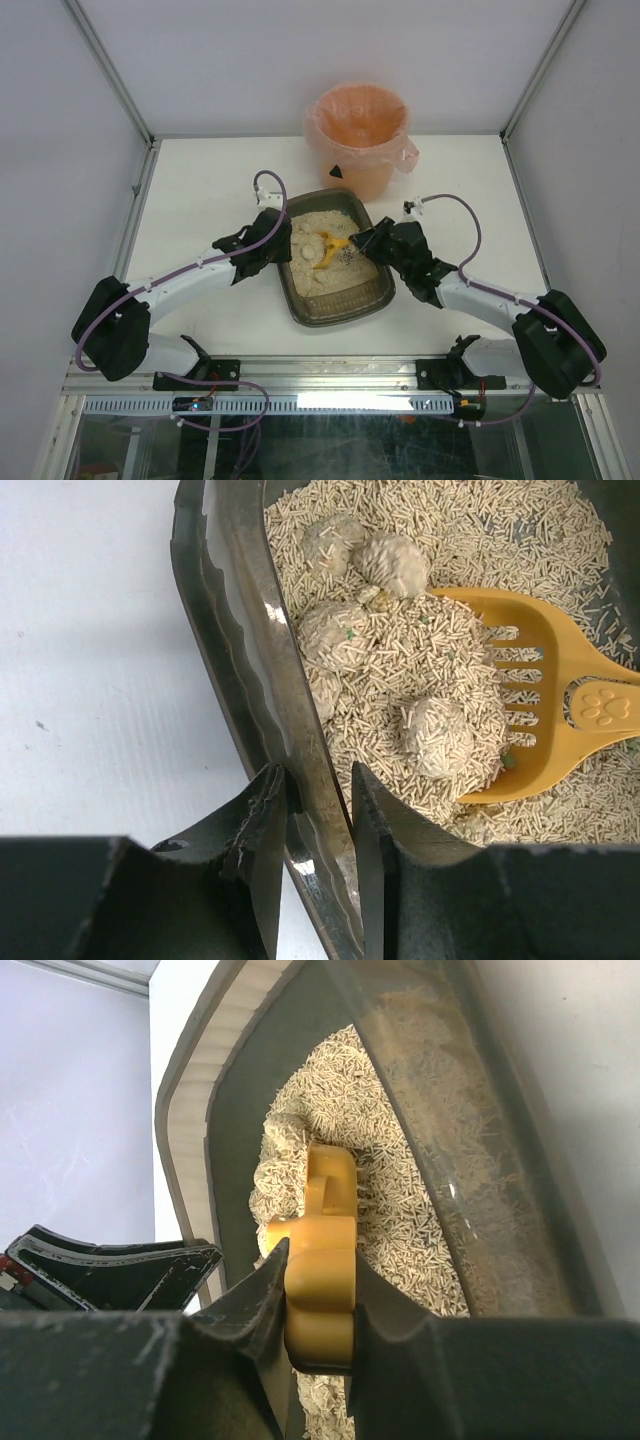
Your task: Clean the litter box
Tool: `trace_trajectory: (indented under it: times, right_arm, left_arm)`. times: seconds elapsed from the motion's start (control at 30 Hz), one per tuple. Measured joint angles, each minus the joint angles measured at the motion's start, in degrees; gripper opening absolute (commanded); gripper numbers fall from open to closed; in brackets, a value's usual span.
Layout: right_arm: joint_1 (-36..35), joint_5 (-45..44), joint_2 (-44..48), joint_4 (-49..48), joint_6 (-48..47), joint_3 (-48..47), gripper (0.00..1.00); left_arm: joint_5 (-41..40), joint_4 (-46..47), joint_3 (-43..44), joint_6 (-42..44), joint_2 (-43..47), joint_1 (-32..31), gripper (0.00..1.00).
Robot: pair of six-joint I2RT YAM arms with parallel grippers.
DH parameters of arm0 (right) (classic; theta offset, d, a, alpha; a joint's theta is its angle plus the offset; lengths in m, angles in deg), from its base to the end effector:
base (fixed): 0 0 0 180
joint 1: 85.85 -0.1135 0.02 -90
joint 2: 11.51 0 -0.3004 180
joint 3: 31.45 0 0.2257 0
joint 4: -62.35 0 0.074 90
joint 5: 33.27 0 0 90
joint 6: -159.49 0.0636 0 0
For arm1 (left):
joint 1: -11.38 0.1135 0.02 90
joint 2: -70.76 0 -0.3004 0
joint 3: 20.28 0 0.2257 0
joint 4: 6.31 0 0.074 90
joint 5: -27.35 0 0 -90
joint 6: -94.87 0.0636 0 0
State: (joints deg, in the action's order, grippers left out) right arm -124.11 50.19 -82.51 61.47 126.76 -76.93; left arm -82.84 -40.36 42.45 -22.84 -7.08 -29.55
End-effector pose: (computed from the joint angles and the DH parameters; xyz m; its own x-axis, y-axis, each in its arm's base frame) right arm 0.2012 0.1495 0.2431 -0.6261 0.5706 -0.5314 -0.0133 0.6736 0.7390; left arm 0.2124 -0.1551 0.2472 -0.7126 0.0403 -0.7004 0.1276 0.9891 -0.0729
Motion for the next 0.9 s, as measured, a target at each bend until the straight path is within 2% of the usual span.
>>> trace_trajectory:
  times: [0.5,0.9]
  right_arm:
    - [-0.48,1.44,-3.06,-13.70,6.97,6.86,0.00]
    - [0.42,-0.20,11.32,-8.22,6.97,12.33,0.00]
  left_arm:
    - [-0.94,-1.25,1.03,0.07,-0.72,-0.39,0.26]
    - [-1.97,-1.46,1.09,0.04,-0.74,-0.79,0.27]
